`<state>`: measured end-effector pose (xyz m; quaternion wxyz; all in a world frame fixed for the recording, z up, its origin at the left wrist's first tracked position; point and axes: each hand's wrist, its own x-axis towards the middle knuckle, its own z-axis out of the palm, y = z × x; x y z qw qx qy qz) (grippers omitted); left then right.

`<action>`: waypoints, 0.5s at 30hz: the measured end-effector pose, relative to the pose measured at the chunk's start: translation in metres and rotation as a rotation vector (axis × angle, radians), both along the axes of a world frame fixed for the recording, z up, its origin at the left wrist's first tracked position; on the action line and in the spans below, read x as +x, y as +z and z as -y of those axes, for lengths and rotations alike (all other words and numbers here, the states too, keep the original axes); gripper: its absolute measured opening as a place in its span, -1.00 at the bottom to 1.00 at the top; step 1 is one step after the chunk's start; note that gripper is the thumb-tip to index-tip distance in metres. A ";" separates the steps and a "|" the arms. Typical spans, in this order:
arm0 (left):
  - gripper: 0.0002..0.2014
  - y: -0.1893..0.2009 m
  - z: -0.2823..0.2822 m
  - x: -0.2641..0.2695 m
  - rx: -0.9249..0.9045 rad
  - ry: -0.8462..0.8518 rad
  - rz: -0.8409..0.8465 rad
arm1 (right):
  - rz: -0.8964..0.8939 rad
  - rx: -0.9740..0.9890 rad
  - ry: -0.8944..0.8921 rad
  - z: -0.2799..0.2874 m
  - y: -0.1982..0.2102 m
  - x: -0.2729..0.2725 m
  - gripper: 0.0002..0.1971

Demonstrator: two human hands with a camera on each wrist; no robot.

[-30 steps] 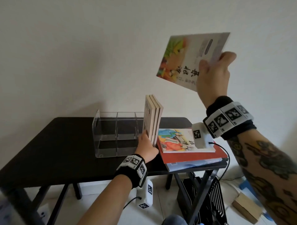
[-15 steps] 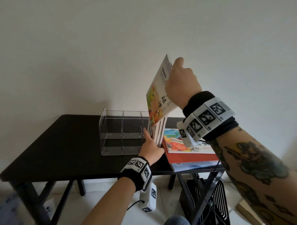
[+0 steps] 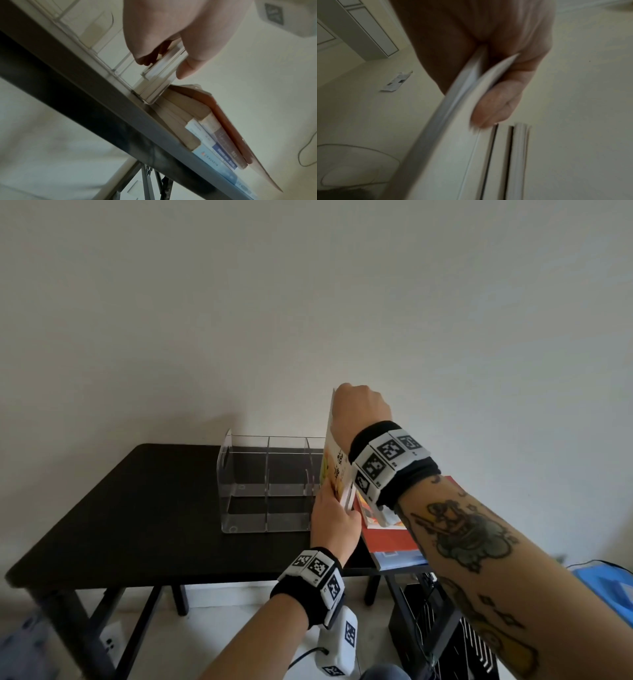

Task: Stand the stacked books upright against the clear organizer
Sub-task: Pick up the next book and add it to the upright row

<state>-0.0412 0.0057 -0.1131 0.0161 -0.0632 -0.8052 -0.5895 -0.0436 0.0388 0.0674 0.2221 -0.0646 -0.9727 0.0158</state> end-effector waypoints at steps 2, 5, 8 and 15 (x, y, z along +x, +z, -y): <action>-0.53 0.004 0.001 0.001 -0.019 0.012 -0.003 | 0.008 0.019 -0.008 0.000 -0.004 -0.003 -0.86; -0.47 0.001 0.002 0.001 -0.133 0.011 -0.030 | -0.027 0.096 -0.036 0.000 -0.009 -0.006 -0.92; -0.29 -0.002 0.006 0.000 -0.138 -0.034 -0.027 | -0.072 0.106 -0.056 -0.004 -0.015 -0.008 -0.86; -0.33 0.004 0.010 -0.005 -0.113 -0.061 0.038 | -0.137 -0.032 -0.046 -0.016 -0.020 -0.007 -0.69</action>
